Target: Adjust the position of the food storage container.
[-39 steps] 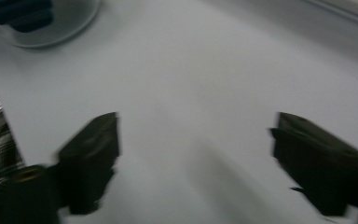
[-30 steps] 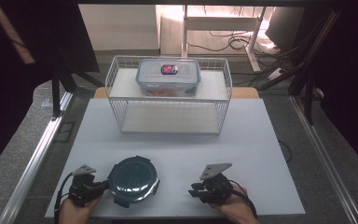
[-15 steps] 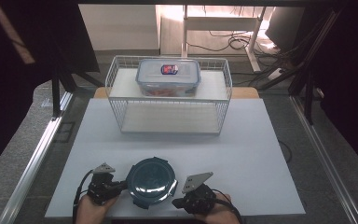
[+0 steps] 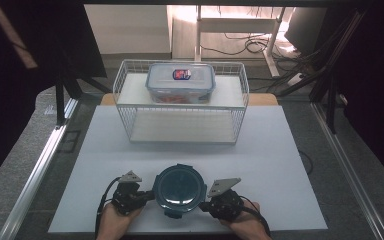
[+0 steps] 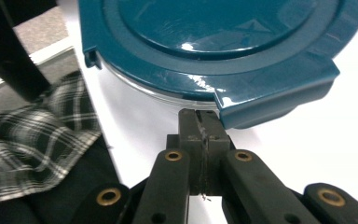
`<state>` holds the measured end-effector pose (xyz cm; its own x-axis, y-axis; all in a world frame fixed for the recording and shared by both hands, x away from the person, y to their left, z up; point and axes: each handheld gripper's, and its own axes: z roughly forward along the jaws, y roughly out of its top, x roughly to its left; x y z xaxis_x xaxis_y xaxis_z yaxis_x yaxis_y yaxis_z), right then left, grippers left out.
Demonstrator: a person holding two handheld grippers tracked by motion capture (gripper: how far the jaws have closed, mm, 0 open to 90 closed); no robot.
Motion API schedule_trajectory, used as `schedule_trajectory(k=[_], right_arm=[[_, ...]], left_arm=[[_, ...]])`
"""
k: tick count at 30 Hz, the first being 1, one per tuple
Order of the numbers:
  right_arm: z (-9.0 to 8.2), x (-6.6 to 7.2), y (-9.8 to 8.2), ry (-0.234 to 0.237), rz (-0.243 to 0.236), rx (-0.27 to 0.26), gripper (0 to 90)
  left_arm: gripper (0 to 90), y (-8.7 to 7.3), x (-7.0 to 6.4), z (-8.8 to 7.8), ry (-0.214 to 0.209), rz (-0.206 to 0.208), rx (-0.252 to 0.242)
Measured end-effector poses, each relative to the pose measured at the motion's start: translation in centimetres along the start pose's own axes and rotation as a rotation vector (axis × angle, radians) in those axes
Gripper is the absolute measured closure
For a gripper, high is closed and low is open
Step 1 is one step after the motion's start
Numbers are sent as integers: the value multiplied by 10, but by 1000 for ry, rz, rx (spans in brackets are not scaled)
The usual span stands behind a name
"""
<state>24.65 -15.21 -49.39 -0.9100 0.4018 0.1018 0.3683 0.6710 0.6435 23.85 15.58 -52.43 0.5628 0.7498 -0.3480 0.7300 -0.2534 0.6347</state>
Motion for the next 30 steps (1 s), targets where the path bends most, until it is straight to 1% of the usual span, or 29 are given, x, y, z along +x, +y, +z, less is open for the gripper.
schedule_trajectory(k=[2, 3, 7, 8, 10, 11, 13, 15, 17, 18, 19, 20, 21, 22, 23, 25, 27, 28, 30], right_arm=[[-3, -6, -2, -26, -1, -6, 891], [-5, -9, -3, -39, 6, -7, 891], [-10, -20, -5, -76, 32, -24, 891], [-10, -22, -6, -80, 29, -28, 891], [-10, -22, -6, -83, 17, -29, 891], [-11, -21, -5, -92, 6, -29, 890], [-14, -19, -5, -102, -14, -28, 883], [-19, -20, -7, -95, -15, -37, 861], [-24, -21, -9, -78, 0, -59, 817], [-27, -21, -9, -79, 2, -69, 793], [-30, -21, -10, -95, -3, -79, 737], [-33, -21, -10, -130, -5, -95, 708], [-36, -22, -10, -143, -1, -107, 690], [-39, -24, -11, -144, 8, -123, 663], [-42, -26, -11, -153, 19, -139, 625], [-46, -30, -13, -172, 41, -167, 528], [-49, -33, -15, -187, 69, -193, 431], [-50, -34, -16, -193, 77, -206, 377], [-51, -37, -19, -213, 84, -226, 273]], left_arm=[[900, 3, -2, 4, -12, 13, 3], [900, 5, -2, 6, -15, 19, 2], [900, 12, -4, 14, -6, 49, 0], [900, 13, -3, 16, -3, 59, 4], [896, 13, -2, 15, 4, 63, 4], [847, 13, -3, 12, 28, 69, -4], [770, 12, -2, 4, 43, 84, -12], [699, 9, 0, -2, 52, 87, -25], [610, 5, 1, -7, 62, 104, -34], [568, 3, 2, -8, 66, 114, -42], [527, 1, 3, -10, 72, 124, -54], [492, -1, 3, -13, 73, 135, -62], [461, -2, 4, -15, 70, 142, -70], [426, -4, 4, -18, 69, 149, -81], [382, -5, 4, -20, 66, 153, -89], [311, -7, 5, -24, 58, 162, -99], [251, -8, 7, -27, 51, 158, -109], [231, -9, 8, -28, 41, 151, -118], [174, -11, 10, -30, 45, 151, -119]])
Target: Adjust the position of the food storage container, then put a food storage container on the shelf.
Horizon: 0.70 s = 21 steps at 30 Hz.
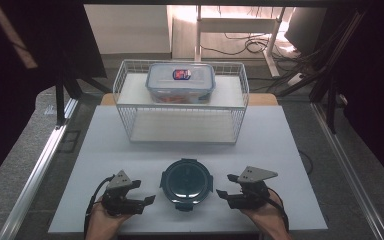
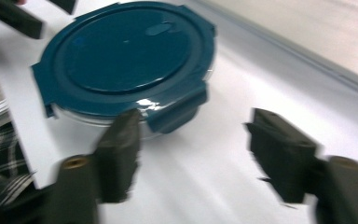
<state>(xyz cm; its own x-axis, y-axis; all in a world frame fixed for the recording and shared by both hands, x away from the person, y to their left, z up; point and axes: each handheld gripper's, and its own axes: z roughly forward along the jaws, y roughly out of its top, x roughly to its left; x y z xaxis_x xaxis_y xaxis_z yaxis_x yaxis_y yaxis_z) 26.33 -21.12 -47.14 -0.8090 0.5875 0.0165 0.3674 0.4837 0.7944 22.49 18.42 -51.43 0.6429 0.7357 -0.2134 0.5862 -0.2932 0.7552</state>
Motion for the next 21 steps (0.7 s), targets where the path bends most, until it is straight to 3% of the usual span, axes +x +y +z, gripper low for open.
schedule_trajectory(k=[4, 7, 11, 16, 21], right_arm=[[3, -3, -7, -54, -4, -8, 99], [9, -5, -13, -57, -11, 39, 47], [14, -6, -16, -39, -8, 70, 25], [11, -9, -14, -41, 2, 42, 14], [9, -8, -10, 6, 57, 14, 14]], left_arm=[[85, -5, 3, 1, 38, 38, 19], [62, -8, 5, 4, 27, 45, 24], [43, -9, 7, 7, 20, 39, 25], [37, -8, 11, 5, -15, 6, -8], [38, -6, 12, 7, -61, 7, -16]])
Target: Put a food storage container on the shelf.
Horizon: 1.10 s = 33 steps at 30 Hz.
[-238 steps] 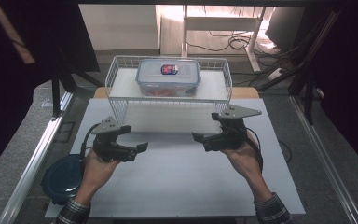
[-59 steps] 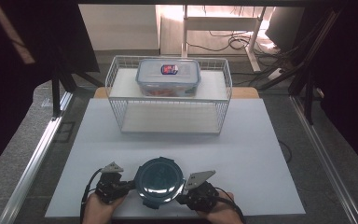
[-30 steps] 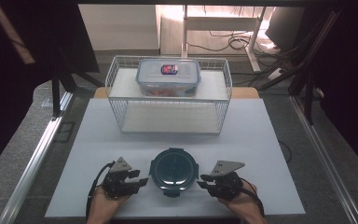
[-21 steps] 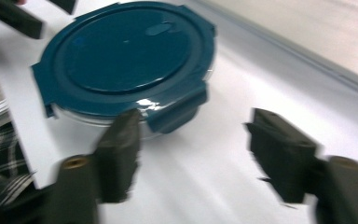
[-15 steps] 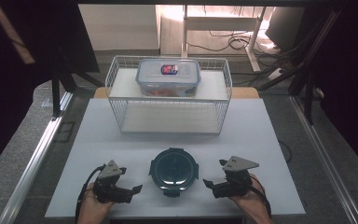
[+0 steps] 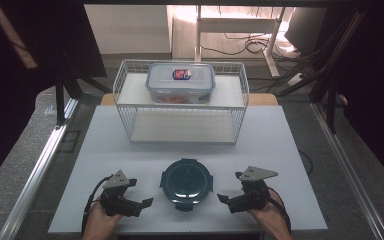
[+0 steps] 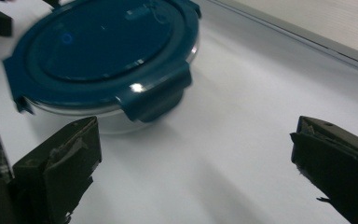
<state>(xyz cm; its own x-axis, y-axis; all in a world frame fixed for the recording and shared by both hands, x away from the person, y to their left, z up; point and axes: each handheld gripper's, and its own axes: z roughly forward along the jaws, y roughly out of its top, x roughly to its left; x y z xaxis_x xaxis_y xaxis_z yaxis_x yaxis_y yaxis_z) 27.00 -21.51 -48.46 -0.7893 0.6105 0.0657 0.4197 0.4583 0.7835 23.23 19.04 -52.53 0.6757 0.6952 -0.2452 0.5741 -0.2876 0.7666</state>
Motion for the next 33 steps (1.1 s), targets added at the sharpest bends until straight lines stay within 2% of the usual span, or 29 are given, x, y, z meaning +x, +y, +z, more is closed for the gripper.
schedule_trajectory(k=[4, 7, 11, 17, 21, 24, 27, 28, 30, 33], right_arm=[[-1, 5, 6, -1, -8, -7, 15], [2, 6, 10, 10, 22, -2, 15], [6, 6, 16, 16, 62, 15, 33], [11, 8, 29, 22, 37, 18, 45], [20, 7, 32, 46, 22, 51, 24], [30, 4, 35, 77, 49, 74, 12], [40, 4, 38, 122, 76, 106, 0], [43, 5, 39, 141, 106, 118, 3], [49, 6, 38, 197, 134, 142, 5], [55, 8, 34, 228, 172, 182, 34]], left_arm=[[31, 8, -1, 1, -31, 8, -15], [30, 16, -1, 3, -68, 1, -31], [30, 30, -2, 7, -88, 9, -28], [31, 53, 2, 17, -122, 7, -13], [19, 67, 2, 30, -146, 18, 21], [0, 72, 1, 42, -167, 25, 56], [0, 68, 3, 51, -176, 31, 103], [0, 66, 4, 52, -192, 24, 115], [0, 61, 8, 55, -260, -17, 125], [20, 56, 10, 57, -320, -45, 146]])
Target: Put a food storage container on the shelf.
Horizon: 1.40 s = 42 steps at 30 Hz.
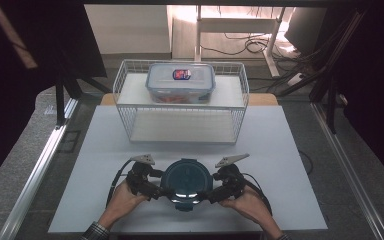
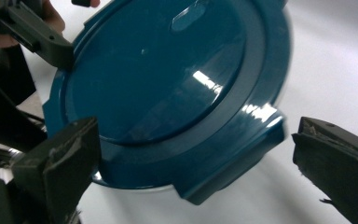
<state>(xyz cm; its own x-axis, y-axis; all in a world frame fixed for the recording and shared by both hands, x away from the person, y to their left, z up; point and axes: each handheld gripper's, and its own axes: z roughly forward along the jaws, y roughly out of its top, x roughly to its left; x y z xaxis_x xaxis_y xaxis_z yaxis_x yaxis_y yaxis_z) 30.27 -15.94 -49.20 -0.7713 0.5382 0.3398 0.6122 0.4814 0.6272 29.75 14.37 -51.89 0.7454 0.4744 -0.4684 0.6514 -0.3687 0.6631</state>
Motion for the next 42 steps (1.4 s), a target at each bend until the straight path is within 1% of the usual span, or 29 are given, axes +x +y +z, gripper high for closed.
schedule_trajectory(k=[1, 2, 3, 4, 5, 6, 8, 11, 13, 16, 17, 18, 19, 20, 22, 24, 25, 26, 28, 29, 30, 31, 32, 33, 35, 39, 42], right_arm=[[0, -1, -1, 16, 19, 1, 61], [0, -2, -2, 27, 38, 1, 97], [0, -2, -2, 44, 52, 5, 127], [-1, -2, -3, 45, 61, 3, 146], [-2, -2, -3, 35, 65, 2, 173], [-3, -2, -4, 41, 69, 4, 190], [-7, -2, -6, 50, 67, 0, 227], [-15, -2, -9, 71, 93, -23, 322], [-20, -3, -11, 79, 118, -39, 381], [-26, -4, -15, 110, 150, -57, 451], [-28, -4, -16, 125, 160, -65, 471], [-29, -5, -18, 136, 159, -70, 489], [-29, -6, -19, 148, 166, -71, 506], [-29, -7, -20, 145, 170, -70, 520], [-27, -9, -21, 168, 199, -74, 521], [-27, -10, -22, 186, 214, -74, 528], [-27, -10, -22, 185, 218, -74, 531], [-27, -10, -22, 185, 232, -70, 534], [-27, -10, -22, 178, 250, -71, 538], [-27, -9, -22, 175, 256, -72, 540], [-27, -9, -22, 174, 260, -74, 541], [-27, -7, -21, 170, 260, -78, 542], [-27, -5, -21, 163, 257, -77, 543], [-27, -3, -20, 155, 247, -82, 543], [-28, 0, -19, 146, 238, -84, 552], [-30, -1, -22, 168, 295, -88, 571], [-31, -1, -22, 160, 300, -91, 572]], left_arm=[[64, -1, -1, 0, -37, -14, 2], [100, 0, -2, 1, -27, -19, 9], [104, 0, -4, 0, -16, -24, 16], [116, 0, -5, -1, -13, -23, 18], [134, 0, -5, -3, -14, -22, 11], [173, -2, -5, -7, -20, -12, -1], [271, -7, -6, -14, -41, -7, -30], [364, -13, -12, -21, -46, -1, -55], [428, -16, -16, -25, -51, -15, -75], [490, -23, -17, -29, -72, -50, -114], [503, -25, -16, -29, -78, -52, -121], [509, -26, -17, -30, -83, -43, -120], [510, -27, -17, -31, -84, -43, -117], [511, -28, -16, -31, -87, -50, -117], [511, -30, -15, -31, -89, -52, -120], [511, -30, -15, -31, -92, -57, -124], [512, -31, -15, -31, -92, -64, -128], [513, -31, -15, -31, -92, -74, -133], [517, -33, -14, -30, -91, -115, -151], [522, -36, -14, -31, -92, -149, -164], [531, -38, -13, -31, -102, -198, -184], [539, -42, -12, -30, -107, -236, -204], [542, -44, -13, -30, -105, -250, -216], [545, -46, -14, -31, -102, -259, -220], [549, -46, -16, -32, -96, -263, -218], [560, -45, -21, -32, -88, -279, -232], [563, -42, -23, -33, -80, -286, -216]])
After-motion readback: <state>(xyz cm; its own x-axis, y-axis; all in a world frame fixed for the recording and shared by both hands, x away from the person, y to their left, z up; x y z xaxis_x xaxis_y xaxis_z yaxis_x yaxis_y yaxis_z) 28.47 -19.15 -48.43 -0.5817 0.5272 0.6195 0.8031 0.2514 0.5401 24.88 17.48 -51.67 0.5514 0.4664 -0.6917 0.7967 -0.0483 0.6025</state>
